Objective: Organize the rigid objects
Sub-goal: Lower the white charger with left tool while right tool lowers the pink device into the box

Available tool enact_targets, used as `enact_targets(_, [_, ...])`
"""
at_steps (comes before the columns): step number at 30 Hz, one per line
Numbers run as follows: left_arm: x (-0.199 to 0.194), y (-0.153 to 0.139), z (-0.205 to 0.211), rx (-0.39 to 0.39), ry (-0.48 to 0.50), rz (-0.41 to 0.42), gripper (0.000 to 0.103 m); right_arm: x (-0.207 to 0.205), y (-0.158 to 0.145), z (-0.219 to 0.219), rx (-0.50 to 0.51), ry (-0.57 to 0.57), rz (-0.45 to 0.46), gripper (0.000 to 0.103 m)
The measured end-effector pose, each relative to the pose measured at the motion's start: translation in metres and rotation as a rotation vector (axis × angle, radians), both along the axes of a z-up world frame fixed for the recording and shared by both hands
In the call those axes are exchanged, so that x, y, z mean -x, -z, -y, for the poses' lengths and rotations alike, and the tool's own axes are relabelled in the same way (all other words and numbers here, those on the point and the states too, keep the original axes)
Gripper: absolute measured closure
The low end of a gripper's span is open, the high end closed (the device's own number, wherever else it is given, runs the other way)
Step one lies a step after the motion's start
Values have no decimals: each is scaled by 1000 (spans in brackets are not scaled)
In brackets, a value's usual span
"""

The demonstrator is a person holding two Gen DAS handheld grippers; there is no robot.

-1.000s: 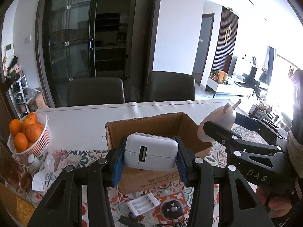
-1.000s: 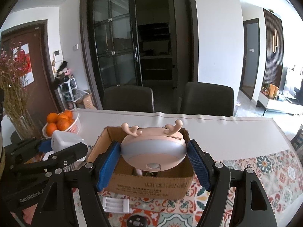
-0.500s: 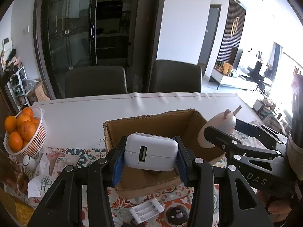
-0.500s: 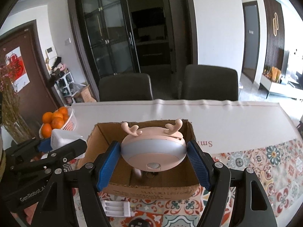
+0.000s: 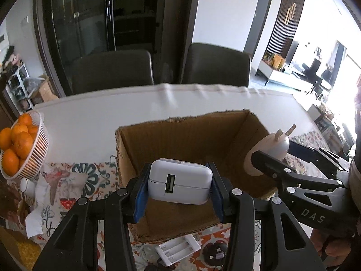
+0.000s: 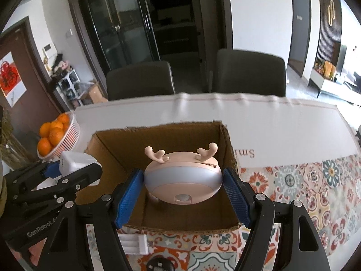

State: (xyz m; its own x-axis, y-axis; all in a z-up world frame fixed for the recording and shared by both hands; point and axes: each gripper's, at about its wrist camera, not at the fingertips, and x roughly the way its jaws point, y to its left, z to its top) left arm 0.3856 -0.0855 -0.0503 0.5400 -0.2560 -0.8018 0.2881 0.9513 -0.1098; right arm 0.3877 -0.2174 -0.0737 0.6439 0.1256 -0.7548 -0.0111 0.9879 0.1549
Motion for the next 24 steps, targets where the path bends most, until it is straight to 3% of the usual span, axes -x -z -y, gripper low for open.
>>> enact_targets(11, [-13, 26, 3, -20, -5, -123, 56, -7, 22, 4, 15, 10, -102, 30])
enact_targets(12, [-12, 25, 3, -19, -5, -119, 55, -5, 21, 5, 18, 17, -98, 30])
enact_targets(16, [-7, 16, 2, -19, -9, -84, 37, -4, 17, 8, 16, 32, -94, 29])
enact_targets(24, [11, -3, -3, -32, -20, -13, 31, 10, 1, 8, 29, 56, -49, 29])
